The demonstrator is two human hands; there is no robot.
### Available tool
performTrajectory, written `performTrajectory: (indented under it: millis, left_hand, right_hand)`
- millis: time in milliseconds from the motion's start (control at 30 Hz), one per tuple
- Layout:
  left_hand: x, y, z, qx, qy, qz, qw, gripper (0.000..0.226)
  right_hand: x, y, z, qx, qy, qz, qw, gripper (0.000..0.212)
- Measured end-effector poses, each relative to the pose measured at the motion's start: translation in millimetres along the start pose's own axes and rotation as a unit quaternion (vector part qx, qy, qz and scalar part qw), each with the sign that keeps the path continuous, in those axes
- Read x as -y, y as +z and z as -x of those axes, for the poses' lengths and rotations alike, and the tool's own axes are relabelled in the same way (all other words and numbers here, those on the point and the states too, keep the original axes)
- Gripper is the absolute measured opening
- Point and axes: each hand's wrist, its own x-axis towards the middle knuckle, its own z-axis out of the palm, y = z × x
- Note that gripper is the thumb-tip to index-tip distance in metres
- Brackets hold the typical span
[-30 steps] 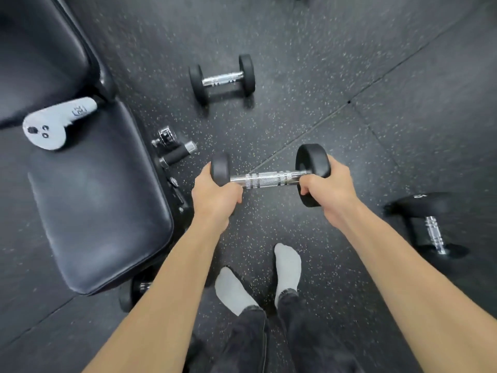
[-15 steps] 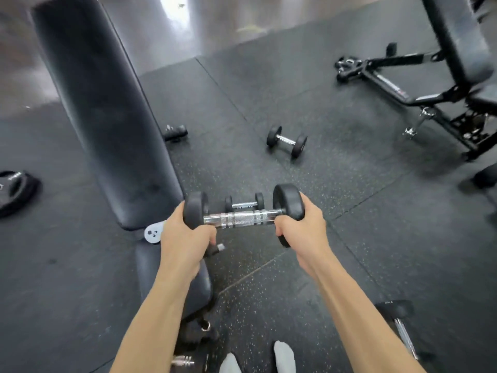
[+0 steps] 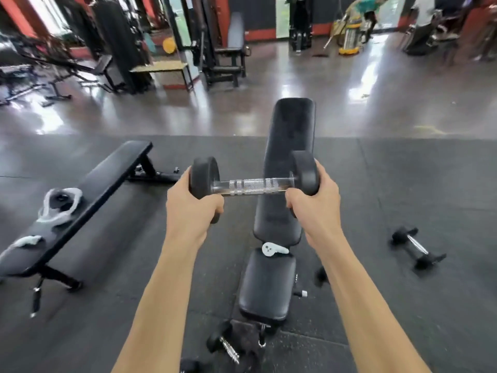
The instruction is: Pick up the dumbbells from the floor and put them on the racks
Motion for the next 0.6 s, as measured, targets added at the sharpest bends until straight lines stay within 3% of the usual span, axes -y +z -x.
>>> performTrajectory:
  millis: [133, 267, 433, 600]
  left_hand:
    - [-52.5, -86.0, 36.1, -0.127, 0.029, -0.015, 0.991, 0.038]
    - [-92.7, -172.9, 89.6, -0.248, 0.034, -0.047, 0.967, 0.052]
    - [-117.2, -287.9, 185.1, -0.430, 0.038, -0.083, 0.898, 0.051]
    - [-133.1, -373.1, 311.1, -0.544, 0.053, -0.136, 0.826, 0.044]
  right_hand:
    - [52.3, 59.9, 33.2, 0.124, -0.043, -0.024, 0.991, 0.068]
    - [94.8, 127.2, 84.9, 0.252, -0.079, -0.063, 0.963, 0.055]
    - [134.8, 207.1, 187.5, 0.401, -0.123, -0.094, 0.903, 0.048]
    - [157.3, 258.5, 326.8, 0.526, -0.136, -0.156, 0.825, 0.050]
